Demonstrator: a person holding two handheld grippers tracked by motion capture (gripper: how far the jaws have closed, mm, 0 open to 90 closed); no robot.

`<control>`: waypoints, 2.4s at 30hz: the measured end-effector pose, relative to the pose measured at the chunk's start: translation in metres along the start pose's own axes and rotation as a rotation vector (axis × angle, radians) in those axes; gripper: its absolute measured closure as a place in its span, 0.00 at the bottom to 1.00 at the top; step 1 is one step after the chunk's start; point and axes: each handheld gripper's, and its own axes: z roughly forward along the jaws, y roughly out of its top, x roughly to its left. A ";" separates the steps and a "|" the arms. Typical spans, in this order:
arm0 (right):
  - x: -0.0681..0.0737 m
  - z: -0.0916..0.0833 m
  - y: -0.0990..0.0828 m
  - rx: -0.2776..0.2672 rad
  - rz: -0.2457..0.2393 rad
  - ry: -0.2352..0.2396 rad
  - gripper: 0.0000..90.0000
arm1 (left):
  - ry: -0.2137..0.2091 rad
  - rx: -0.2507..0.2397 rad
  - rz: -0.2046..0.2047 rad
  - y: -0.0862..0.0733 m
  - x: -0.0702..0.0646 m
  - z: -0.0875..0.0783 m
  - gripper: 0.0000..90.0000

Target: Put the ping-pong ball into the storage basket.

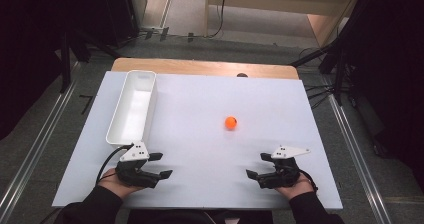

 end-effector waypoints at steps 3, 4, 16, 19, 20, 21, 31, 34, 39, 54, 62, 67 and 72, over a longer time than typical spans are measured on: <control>0.000 0.001 0.000 -0.001 -0.002 0.003 0.14 | -0.002 -0.008 -0.001 0.000 0.000 -0.001 0.34; 0.000 0.001 0.001 0.002 -0.004 0.003 0.14 | -0.002 -0.006 -0.001 0.000 0.000 -0.001 0.34; 0.002 0.002 0.001 0.006 -0.017 0.007 0.14 | -0.006 -0.003 0.002 -0.002 0.000 -0.001 0.34; 0.002 0.001 0.001 0.002 -0.014 0.008 0.14 | -0.004 0.001 0.004 -0.002 0.001 -0.002 0.34; 0.002 0.000 0.001 0.003 -0.013 0.009 0.14 | -0.006 -0.001 0.002 -0.002 0.001 -0.002 0.34; 0.002 0.000 0.001 0.004 -0.015 0.009 0.14 | -0.009 0.000 0.002 -0.002 0.001 -0.002 0.34; 0.002 0.000 0.000 0.007 -0.023 0.015 0.14 | -0.014 -0.008 -0.006 -0.002 0.002 -0.002 0.34; 0.002 0.000 0.000 0.007 -0.020 0.012 0.14 | -0.013 -0.008 -0.007 -0.002 0.003 -0.002 0.34; 0.002 0.000 0.000 0.003 -0.012 0.016 0.14 | -0.013 -0.004 -0.005 -0.002 0.003 -0.001 0.34; 0.001 0.001 -0.001 0.012 -0.016 0.017 0.14 | -0.019 -0.004 0.004 -0.001 0.000 0.003 0.34; 0.000 0.001 0.000 0.012 -0.018 0.020 0.14 | -0.039 -0.024 -0.042 -0.001 0.001 0.003 0.34; 0.000 0.001 0.000 0.010 -0.015 0.020 0.14 | -0.048 -0.057 -0.078 0.000 0.000 0.002 0.39; 0.000 0.001 0.000 0.008 -0.012 0.021 0.14 | -0.025 -0.056 -0.052 0.005 -0.005 0.005 0.40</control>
